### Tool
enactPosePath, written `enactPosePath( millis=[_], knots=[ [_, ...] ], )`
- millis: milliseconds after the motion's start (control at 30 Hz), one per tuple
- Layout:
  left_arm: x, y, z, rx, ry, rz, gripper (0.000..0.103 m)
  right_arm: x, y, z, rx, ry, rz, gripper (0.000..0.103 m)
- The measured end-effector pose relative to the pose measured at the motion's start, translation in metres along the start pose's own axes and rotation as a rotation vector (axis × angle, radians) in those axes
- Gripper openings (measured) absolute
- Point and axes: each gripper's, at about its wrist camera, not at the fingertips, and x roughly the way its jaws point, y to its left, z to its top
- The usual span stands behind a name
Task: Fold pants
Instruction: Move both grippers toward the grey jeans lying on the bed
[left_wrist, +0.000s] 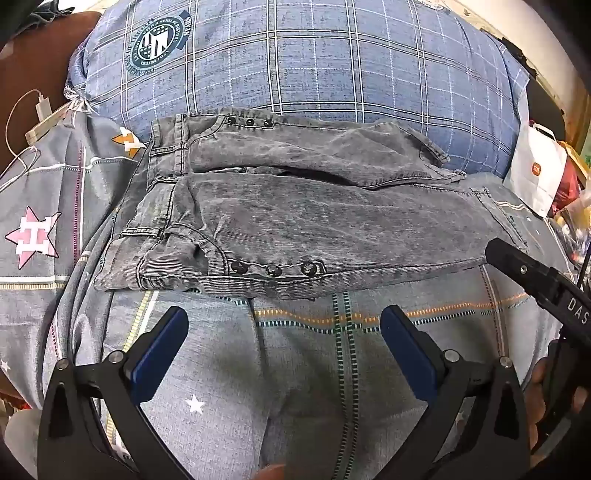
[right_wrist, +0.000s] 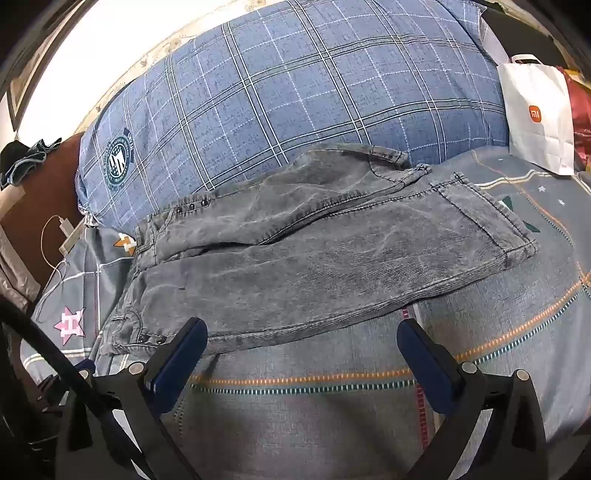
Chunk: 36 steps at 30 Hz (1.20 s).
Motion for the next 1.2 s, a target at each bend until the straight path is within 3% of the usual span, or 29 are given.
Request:
enactPosePath(
  millis=[567, 933, 1200],
  knots=[
    [0.012, 0.002, 0.001, 0.004, 0.047, -0.020, 0.103, 0.008, 0.003, -0.002, -0.029, 0.016, -0.038, 0.103],
    [0.018, -0.005, -0.006, 0.029, 0.004, -0.035, 0.103, 0.010, 0.003, -0.003, -0.050, 0.037, -0.084, 0.103],
    [0.021, 0.025, 0.001, -0.110, 0.028, -0.119, 0.103, 0.004, -0.024, -0.001, 0.068, 0.059, -0.045, 0.096]
  ],
)
